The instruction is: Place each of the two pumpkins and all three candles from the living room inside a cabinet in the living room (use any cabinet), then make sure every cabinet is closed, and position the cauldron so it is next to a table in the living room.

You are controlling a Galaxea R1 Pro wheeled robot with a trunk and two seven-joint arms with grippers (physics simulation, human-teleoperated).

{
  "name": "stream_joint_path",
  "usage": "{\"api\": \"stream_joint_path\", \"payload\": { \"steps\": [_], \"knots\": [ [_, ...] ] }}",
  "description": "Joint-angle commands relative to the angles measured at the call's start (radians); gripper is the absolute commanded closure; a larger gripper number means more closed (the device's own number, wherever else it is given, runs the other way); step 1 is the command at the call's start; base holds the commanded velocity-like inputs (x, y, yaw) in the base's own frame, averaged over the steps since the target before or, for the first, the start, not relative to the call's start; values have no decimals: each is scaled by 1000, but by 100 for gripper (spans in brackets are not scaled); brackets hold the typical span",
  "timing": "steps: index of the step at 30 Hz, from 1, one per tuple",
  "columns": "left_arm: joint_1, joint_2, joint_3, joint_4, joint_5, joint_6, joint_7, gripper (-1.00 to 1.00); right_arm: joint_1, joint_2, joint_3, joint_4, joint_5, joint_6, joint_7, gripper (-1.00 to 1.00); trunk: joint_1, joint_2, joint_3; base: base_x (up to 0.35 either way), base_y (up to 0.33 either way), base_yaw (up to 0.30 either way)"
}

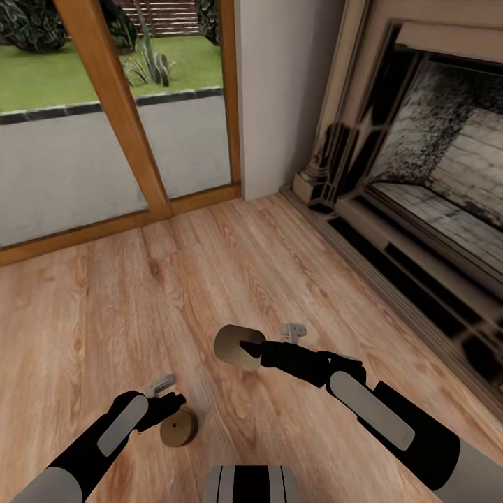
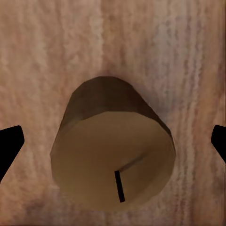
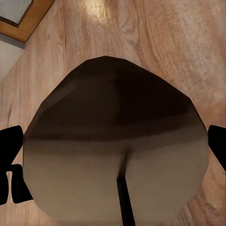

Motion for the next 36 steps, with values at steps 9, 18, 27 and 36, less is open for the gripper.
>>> {"api": "stream_joint_path", "payload": {
  "steps": [9, 18, 27, 36],
  "knots": [
    [-1, 1, -5, -2, 8, -1, 10, -100, -1, -1, 2, -2, -10, -1, -9, 100, 0, 0, -1, 77, 0, 0],
    [-1, 2, -3, -2, 3, -1, 10, -100, -1, -1, 2, -2, -10, -1, -8, 100, 0, 0, -1, 16, 0, 0],
    [-1, 1, -3, -3, 3, -1, 10, -100, -1, -1, 2, -2, -10, -1, -9, 100, 2, -1, -16, 0, 0, 0],
    [-1, 1, -3, -1, 3, -1, 10, -100, -1, -1, 2, -2, -10, -1, -8, 100, 6, -3, -51, 0, 0, 0]
  ]
}}
